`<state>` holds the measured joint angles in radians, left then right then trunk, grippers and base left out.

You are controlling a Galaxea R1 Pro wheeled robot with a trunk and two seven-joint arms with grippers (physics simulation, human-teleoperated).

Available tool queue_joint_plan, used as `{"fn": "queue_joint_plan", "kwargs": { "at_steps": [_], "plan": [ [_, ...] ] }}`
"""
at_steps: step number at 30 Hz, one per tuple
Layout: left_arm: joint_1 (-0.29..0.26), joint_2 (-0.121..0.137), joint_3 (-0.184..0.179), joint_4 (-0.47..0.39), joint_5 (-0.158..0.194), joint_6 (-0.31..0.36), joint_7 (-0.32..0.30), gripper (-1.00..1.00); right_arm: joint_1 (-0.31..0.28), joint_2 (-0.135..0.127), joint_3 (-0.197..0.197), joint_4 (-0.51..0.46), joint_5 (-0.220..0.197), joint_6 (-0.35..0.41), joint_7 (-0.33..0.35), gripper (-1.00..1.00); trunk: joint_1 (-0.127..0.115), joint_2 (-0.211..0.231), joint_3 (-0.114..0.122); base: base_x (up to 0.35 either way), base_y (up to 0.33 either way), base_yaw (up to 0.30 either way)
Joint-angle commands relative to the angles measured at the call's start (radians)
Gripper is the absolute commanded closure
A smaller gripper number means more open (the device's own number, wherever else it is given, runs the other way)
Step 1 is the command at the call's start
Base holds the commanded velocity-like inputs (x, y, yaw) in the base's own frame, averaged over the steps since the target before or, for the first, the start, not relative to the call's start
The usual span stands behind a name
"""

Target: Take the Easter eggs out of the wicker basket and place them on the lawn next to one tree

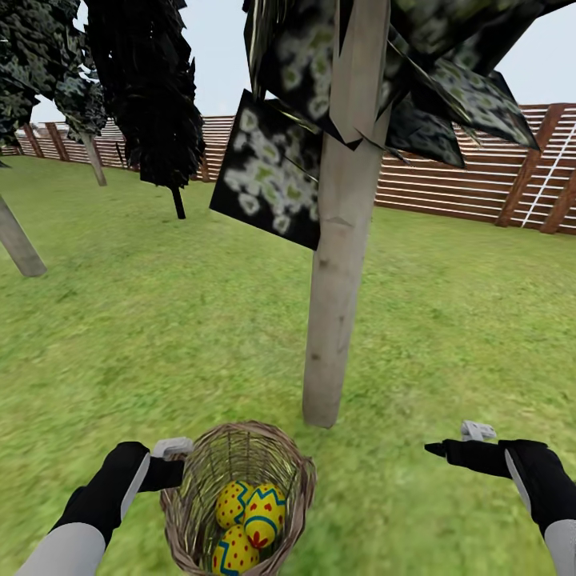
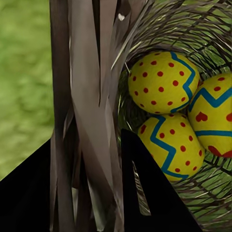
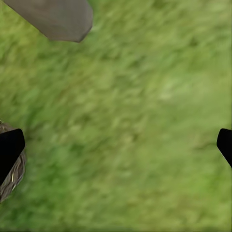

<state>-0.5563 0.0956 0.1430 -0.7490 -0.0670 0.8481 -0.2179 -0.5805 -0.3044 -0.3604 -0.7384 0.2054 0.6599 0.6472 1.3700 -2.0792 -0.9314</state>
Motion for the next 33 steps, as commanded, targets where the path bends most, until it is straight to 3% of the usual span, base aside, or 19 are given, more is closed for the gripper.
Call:
{"fn": "queue_joint_plan", "kwargs": {
  "at_steps": [1,12,20,21,33],
  "plan": [
    [-0.001,0.0,0.003,-0.001,0.0,0.004,-0.008,1.0,-0.001,0.002,-0.003,-0.001,0.011,0.003,0.009,-1.0,0.004,-0.008,-0.004,0.0,0.0,0.0],
    [-0.001,0.0,0.003,-0.001,0.0,0.005,-0.008,1.0,-0.001,0.002,-0.002,-0.001,0.012,0.003,0.009,-1.0,0.046,-0.085,-0.039,0.0,0.0,0.0],
    [-0.001,-0.001,0.003,-0.001,-0.002,0.003,-0.005,1.0,-0.001,0.002,-0.002,-0.001,0.012,0.001,0.008,-1.0,0.046,-0.085,-0.039,0.0,0.0,0.0],
    [-0.001,-0.002,0.003,-0.001,-0.002,0.003,-0.005,-1.0,-0.001,0.002,-0.002,-0.001,0.012,0.001,0.008,-1.0,0.046,-0.085,-0.039,0.0,0.0,0.0],
    [0.0,-0.004,0.001,-0.003,-0.003,0.003,-0.006,-1.0,-0.001,0.002,-0.002,-0.001,0.012,0.001,0.008,-1.0,0.046,-0.085,-0.039,0.0,0.0,0.0]
  ]
}}
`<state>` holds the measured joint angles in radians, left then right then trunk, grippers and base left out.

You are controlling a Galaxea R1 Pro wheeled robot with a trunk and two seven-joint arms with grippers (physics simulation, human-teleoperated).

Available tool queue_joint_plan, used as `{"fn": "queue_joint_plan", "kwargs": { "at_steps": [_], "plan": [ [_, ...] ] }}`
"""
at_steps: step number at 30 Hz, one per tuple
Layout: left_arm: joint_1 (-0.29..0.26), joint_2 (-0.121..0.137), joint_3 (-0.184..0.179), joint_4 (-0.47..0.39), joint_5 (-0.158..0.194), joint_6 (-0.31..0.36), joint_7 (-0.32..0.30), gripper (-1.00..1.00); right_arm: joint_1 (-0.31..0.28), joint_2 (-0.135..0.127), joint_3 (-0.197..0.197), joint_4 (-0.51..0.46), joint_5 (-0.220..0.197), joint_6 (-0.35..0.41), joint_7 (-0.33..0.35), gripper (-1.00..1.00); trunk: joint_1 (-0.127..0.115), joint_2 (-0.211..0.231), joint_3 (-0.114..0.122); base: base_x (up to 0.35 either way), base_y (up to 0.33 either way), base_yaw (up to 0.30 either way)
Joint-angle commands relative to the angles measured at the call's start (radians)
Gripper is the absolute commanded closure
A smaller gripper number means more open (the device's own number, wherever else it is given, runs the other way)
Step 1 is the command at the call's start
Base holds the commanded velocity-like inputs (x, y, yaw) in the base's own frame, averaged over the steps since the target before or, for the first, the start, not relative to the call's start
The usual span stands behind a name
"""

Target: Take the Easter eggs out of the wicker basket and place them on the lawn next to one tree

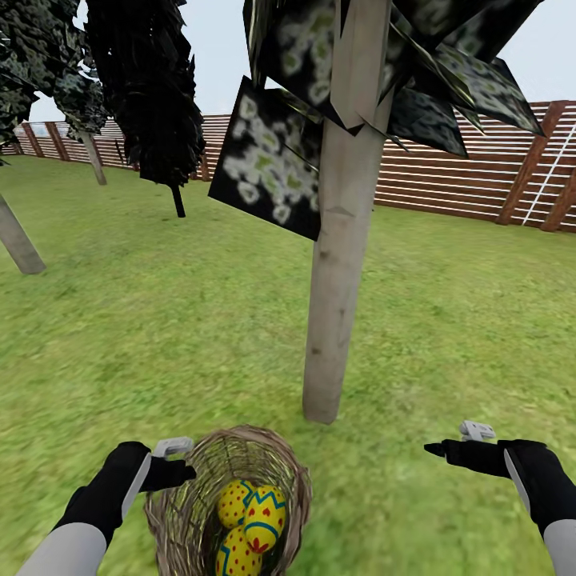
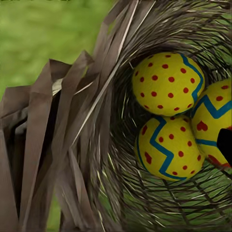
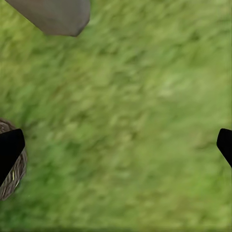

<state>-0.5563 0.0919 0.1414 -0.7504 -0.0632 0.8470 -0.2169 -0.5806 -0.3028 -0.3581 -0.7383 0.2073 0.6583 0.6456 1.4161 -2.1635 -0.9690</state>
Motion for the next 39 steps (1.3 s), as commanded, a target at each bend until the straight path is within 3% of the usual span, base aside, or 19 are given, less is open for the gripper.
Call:
{"fn": "queue_joint_plan", "kwargs": {
  "at_steps": [1,4,14,17,20,23,24,27,29,30,32,37,39],
  "plan": [
    [0.0,-0.001,0.001,-0.001,-0.007,0.004,-0.007,-1.0,-0.001,0.0,-0.004,-0.001,0.011,0.003,0.009,-1.0,0.0,0.0,-0.001,0.0,0.0,0.0],
    [0.0,-0.001,-0.001,-0.003,-0.008,0.006,-0.006,-1.0,-0.001,-0.001,-0.004,-0.001,0.011,0.003,0.009,-1.0,0.0,0.0,-0.001,0.0,0.0,0.0],
    [-0.001,0.004,-0.002,-0.025,-0.007,0.011,-0.021,-1.0,-0.001,0.002,-0.004,-0.001,0.011,0.006,0.01,-1.0,-0.038,0.07,0.03,0.0,0.0,0.0],
    [-0.001,0.015,0.003,-0.067,-0.007,0.013,-0.119,-1.0,-0.001,0.003,-0.002,0.0,0.012,0.007,0.008,-1.0,-0.05,0.091,0.04,0.0,0.0,0.0],
    [-0.001,0.062,0.005,-0.108,-0.005,0.016,-0.169,-1.0,-0.001,0.004,-0.004,0.0,0.013,0.008,0.007,-1.0,-0.061,0.112,0.049,0.0,0.0,0.0],
    [0.001,0.104,0.006,-0.192,-0.007,0.093,-0.322,-1.0,0.0,0.005,-0.002,0.001,0.011,0.016,0.009,-1.0,-0.073,0.133,0.059,0.0,0.0,0.0],
    [0.003,0.125,0.025,-0.246,-0.006,0.123,-0.338,-1.0,0.0,0.005,0.012,-0.001,0.01,0.02,0.01,-1.0,-0.077,0.14,0.062,0.0,0.0,0.0],
    [0.004,0.139,0.195,-0.417,-0.007,0.152,-0.346,-1.0,0.001,0.006,0.097,-0.005,0.006,0.1,0.011,-1.0,-0.088,0.161,0.071,0.0,0.0,0.0],
    [0.002,0.141,0.282,-0.466,-0.011,0.154,-0.344,-1.0,0.001,0.024,0.14,-0.081,0.003,0.254,0.011,-1.0,-0.096,0.175,0.077,0.0,0.0,0.0],
    [0.002,0.141,0.297,-0.461,-0.013,0.154,-0.34,-1.0,0.008,0.036,0.144,-0.158,0.004,0.304,0.011,-1.0,-0.1,0.182,0.081,0.0,0.0,0.0],
    [0.002,0.144,0.305,-0.446,-0.016,0.153,-0.337,-1.0,0.016,0.041,0.145,-0.223,0.0,0.319,0.018,-1.0,-0.107,0.196,0.087,0.0,0.0,0.0],
    [0.008,0.148,0.308,-0.381,-0.021,0.151,-0.337,-1.0,0.041,0.034,0.145,-0.244,0.002,0.333,0.039,-1.0,-0.115,0.21,0.093,0.0,0.0,0.0],
    [0.01,0.147,0.307,-0.376,-0.021,0.15,-0.337,-1.0,0.143,0.034,0.145,-0.403,0.007,0.336,0.173,-1.0,-0.115,0.21,0.093,0.0,0.0,0.0]
  ]
}}
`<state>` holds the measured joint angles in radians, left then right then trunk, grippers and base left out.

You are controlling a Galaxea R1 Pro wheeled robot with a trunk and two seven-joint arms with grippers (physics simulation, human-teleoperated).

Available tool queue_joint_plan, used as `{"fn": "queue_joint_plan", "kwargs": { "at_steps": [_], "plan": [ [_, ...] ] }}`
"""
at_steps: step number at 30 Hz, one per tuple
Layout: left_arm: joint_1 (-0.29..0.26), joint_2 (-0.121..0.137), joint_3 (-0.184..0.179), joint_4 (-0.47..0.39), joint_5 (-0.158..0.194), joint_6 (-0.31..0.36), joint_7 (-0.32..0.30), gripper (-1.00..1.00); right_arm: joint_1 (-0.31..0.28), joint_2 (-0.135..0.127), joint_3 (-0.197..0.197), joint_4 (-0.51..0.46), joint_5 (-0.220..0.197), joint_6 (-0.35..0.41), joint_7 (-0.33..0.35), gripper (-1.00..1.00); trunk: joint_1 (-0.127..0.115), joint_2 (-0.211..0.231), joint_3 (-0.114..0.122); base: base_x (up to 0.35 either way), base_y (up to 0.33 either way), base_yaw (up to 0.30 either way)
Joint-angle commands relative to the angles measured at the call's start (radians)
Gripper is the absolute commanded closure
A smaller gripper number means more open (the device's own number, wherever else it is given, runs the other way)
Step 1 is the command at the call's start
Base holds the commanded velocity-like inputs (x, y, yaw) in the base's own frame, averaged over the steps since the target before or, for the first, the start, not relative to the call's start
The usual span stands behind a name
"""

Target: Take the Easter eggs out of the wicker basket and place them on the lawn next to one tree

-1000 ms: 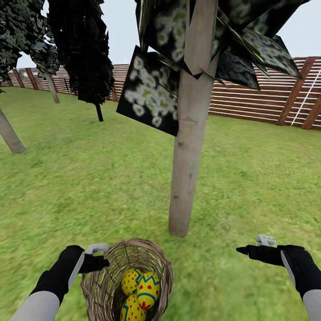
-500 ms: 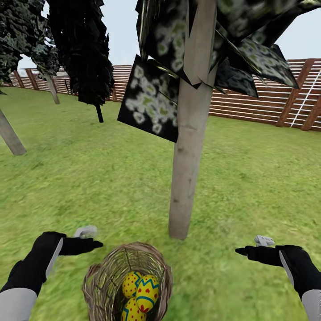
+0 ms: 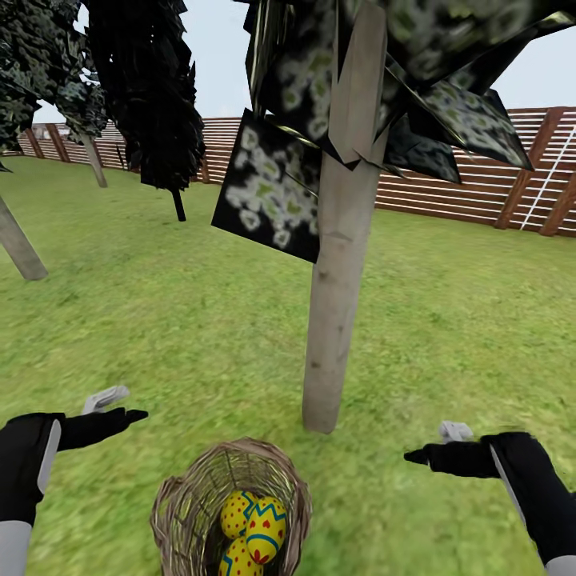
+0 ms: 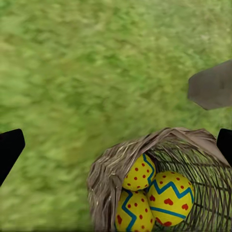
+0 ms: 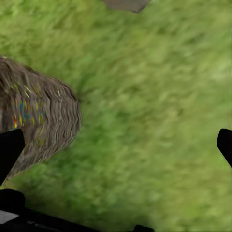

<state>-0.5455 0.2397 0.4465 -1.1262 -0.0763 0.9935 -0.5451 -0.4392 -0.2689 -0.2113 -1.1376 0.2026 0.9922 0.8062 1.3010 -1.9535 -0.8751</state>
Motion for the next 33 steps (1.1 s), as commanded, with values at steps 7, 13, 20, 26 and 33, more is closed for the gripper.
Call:
{"fn": "queue_joint_plan", "kwargs": {
  "at_steps": [7,13,20,26,33],
  "plan": [
    [0.001,-0.002,-0.001,0.016,-0.007,0.002,-0.009,-1.0,0.183,0.007,0.331,-0.289,0.019,0.017,0.069,-1.0,0.0,0.0,-0.001,0.0,0.001,0.062],
    [0.001,-0.003,0.0,0.034,-0.007,0.002,-0.009,-1.0,0.184,0.027,0.372,-0.293,0.018,0.019,0.067,-1.0,0.0,0.0,-0.001,-0.025,0.192,0.277],
    [0.001,-0.003,0.0,0.063,-0.007,0.002,-0.009,-1.0,0.175,0.039,0.374,-0.296,0.019,0.019,0.062,-1.0,0.0,0.0,-0.002,-0.023,0.277,0.293],
    [0.001,-0.005,-0.003,0.063,-0.008,0.001,-0.009,-1.0,0.139,0.093,0.374,-0.299,0.043,0.02,-0.017,-1.0,0.0,0.0,-0.004,-0.001,0.116,0.267],
    [0.001,-0.006,-0.005,0.063,-0.008,0.001,-0.009,-1.0,0.1,0.241,0.378,-0.292,0.159,0.018,-0.277,-1.0,0.0,0.0,-0.004,0.0,0.006,0.036]
  ]
}}
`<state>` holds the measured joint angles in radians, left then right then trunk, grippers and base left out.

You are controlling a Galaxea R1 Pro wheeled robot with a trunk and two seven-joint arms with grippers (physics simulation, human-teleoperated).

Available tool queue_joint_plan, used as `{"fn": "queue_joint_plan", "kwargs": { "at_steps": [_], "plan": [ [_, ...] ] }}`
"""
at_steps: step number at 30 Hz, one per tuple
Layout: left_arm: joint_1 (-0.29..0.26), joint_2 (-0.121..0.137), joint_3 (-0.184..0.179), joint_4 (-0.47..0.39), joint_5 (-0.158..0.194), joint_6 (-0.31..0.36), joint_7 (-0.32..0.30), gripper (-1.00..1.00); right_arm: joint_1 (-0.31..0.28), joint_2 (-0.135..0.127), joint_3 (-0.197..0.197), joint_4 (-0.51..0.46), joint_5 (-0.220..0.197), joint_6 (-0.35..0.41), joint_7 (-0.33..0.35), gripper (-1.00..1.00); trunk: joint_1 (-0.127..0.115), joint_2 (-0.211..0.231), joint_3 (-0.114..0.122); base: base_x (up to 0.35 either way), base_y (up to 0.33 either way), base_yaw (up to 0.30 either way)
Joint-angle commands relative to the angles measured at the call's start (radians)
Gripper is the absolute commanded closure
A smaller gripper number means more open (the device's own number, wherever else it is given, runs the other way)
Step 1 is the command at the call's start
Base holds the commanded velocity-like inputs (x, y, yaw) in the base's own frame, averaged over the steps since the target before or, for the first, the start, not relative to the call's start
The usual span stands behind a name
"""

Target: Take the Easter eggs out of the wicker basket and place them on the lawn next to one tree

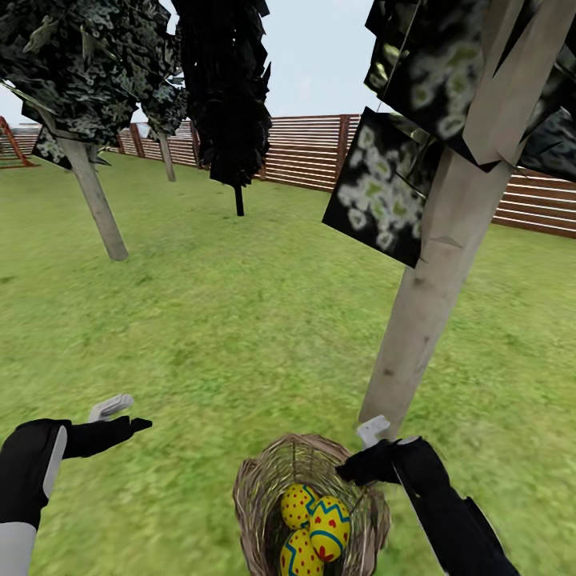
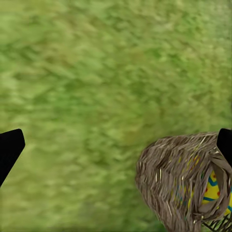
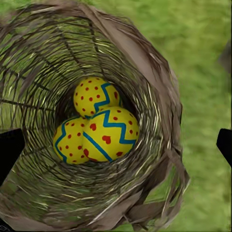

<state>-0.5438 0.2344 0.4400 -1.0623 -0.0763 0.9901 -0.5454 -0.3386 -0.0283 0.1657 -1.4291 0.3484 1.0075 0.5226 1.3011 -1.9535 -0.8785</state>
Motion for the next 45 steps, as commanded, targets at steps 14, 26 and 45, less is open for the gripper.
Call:
{"fn": "queue_joint_plan", "kwargs": {
  "at_steps": [14,26,45],
  "plan": [
    [-0.001,-0.004,0.0,0.001,-0.007,-0.001,-0.008,-1.0,-0.003,0.153,0.084,0.157,0.086,-0.005,-0.22,-1.0,0.0,0.0,-0.001,0.06,0.107,0.0],
    [0.014,-0.002,0.001,0.03,-0.008,-0.004,-0.005,-1.0,-0.037,0.161,0.08,0.225,0.042,-0.022,-0.204,-1.0,0.0,0.0,-0.001,0.002,0.004,0.0],
    [0.016,-0.001,0.002,0.099,-0.011,-0.013,-0.005,-1.0,-0.042,0.149,0.064,0.228,-0.065,-0.021,-0.187,-1.0,0.0,0.0,-0.001,-0.201,0.0,0.0]
  ]
}}
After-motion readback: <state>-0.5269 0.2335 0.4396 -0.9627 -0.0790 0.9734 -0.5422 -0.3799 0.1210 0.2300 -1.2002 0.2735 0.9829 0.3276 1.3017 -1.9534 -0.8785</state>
